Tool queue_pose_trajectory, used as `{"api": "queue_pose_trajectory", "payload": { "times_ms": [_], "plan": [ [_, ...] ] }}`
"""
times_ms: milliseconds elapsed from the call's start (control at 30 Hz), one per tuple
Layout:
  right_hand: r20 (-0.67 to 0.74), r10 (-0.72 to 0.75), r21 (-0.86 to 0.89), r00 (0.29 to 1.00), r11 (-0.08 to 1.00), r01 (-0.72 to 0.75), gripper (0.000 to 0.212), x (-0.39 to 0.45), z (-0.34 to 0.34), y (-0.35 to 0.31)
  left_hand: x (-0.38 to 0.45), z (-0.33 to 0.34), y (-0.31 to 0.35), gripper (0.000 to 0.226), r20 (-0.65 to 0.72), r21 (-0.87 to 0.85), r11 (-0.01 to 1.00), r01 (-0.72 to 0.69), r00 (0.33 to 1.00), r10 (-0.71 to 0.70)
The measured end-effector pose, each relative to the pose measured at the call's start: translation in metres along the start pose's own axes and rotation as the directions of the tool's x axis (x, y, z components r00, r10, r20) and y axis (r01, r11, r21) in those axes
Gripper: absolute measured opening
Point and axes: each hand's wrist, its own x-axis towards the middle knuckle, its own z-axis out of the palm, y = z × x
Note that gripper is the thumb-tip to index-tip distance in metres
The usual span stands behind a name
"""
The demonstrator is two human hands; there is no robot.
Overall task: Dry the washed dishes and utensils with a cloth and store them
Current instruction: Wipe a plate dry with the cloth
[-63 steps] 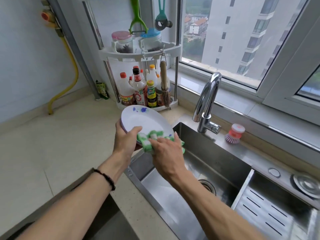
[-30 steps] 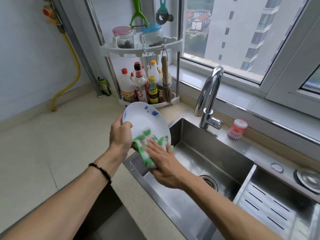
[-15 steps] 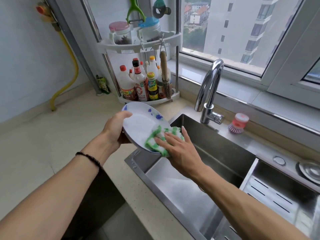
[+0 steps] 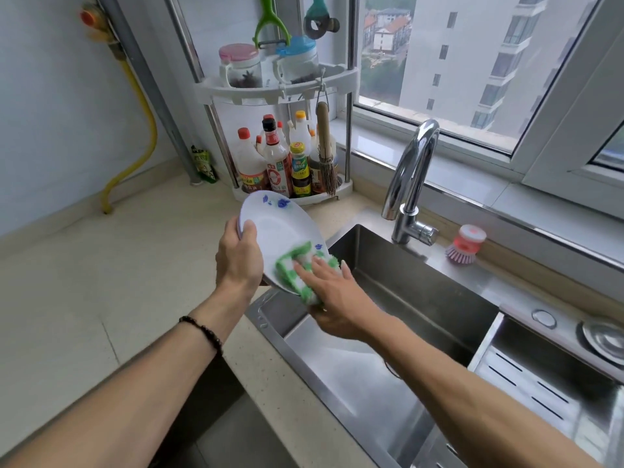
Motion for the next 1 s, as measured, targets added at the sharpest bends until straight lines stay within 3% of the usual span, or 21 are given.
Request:
{"api": "queue_pose_trajectory", "payload": {
  "times_ms": [100,200,267,400,500,600,700,867,1000],
  "plan": [
    [-0.062,-0.108,0.193,0.992,0.974,0.118,0.075,-0.004,0.003,-0.021,0.004,-0.001,0.002,0.03,-0.017,-0.003,1.0,0.018,1.0,-0.018],
    [0.047,-0.062,0.054,0.997,0.997,0.06,0.078,-0.005,-0.002,-0.002,0.005,-0.005,0.0,0.033,0.064,0.016,0.998,0.061,0.996,-0.062],
    [0.068,0.02,-0.031,0.997,0.999,-0.018,0.077,-0.003,-0.003,0.003,0.004,-0.004,-0.002,0.041,0.026,0.038,0.997,0.067,0.997,-0.068],
    [0.047,-0.09,0.195,0.995,0.978,0.079,0.066,-0.011,0.003,-0.009,0.006,-0.002,-0.008,0.033,0.029,0.042,0.997,0.063,0.998,-0.064],
    [0.072,-0.001,0.04,0.997,0.999,-0.002,0.063,-0.013,-0.001,0.014,0.005,-0.001,-0.009,0.031,0.068,0.054,0.998,0.036,0.997,-0.04],
    [-0.023,-0.012,0.132,1.0,0.991,0.014,0.054,-0.013,0.001,0.002,0.001,0.007,-0.009,0.035,0.012,-0.003,0.998,0.063,0.998,-0.063],
    [-0.15,-0.094,0.265,0.984,0.955,0.132,0.048,-0.018,0.005,-0.008,0.005,0.008,-0.01,0.027,0.089,-0.112,0.977,0.183,0.981,-0.173],
    [-0.306,-0.091,-0.068,0.948,0.995,0.073,0.046,-0.021,0.007,0.032,0.013,-0.005,0.002,0.03,0.248,-0.093,0.904,0.417,0.889,-0.385],
    [-0.474,-0.132,-0.17,0.87,0.984,0.056,0.025,-0.006,0.01,0.015,-0.007,0.009,-0.011,0.035,0.184,-0.164,0.928,0.333,0.935,-0.303]
  ]
}}
